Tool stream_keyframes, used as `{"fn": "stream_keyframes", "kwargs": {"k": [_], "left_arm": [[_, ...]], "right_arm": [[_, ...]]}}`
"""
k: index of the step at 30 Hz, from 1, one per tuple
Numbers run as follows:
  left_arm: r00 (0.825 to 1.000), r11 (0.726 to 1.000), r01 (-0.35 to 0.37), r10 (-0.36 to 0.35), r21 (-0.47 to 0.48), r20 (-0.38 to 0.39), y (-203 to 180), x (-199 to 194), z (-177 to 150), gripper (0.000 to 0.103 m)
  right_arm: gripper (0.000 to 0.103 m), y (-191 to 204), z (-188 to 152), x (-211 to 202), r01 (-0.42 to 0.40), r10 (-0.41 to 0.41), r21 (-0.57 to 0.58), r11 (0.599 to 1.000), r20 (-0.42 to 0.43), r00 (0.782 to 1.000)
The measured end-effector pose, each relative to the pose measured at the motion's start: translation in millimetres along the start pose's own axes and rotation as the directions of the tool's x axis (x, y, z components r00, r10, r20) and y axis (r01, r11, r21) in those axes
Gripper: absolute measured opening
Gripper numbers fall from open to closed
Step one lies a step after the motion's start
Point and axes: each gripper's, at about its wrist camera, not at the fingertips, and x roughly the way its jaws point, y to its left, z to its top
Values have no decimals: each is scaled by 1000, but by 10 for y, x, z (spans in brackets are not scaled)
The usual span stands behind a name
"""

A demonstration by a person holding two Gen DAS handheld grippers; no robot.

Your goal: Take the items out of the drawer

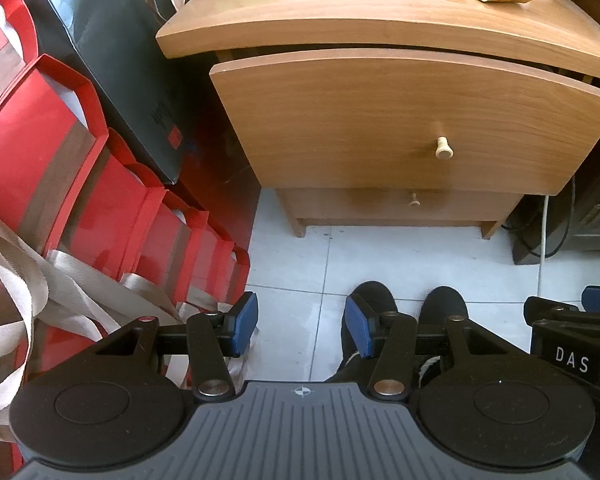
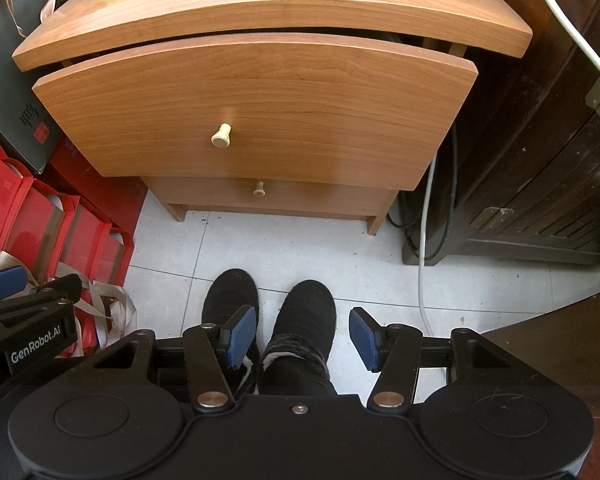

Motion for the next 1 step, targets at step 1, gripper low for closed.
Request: {"fn": "stream_keyframes", "kwargs": {"k": [1], "left_arm": [[1000, 1000, 5, -5, -2, -4, 5, 5, 3, 51]], "right_arm": [[51, -2, 2, 1, 0, 0, 0, 1000, 0, 1000]]}}
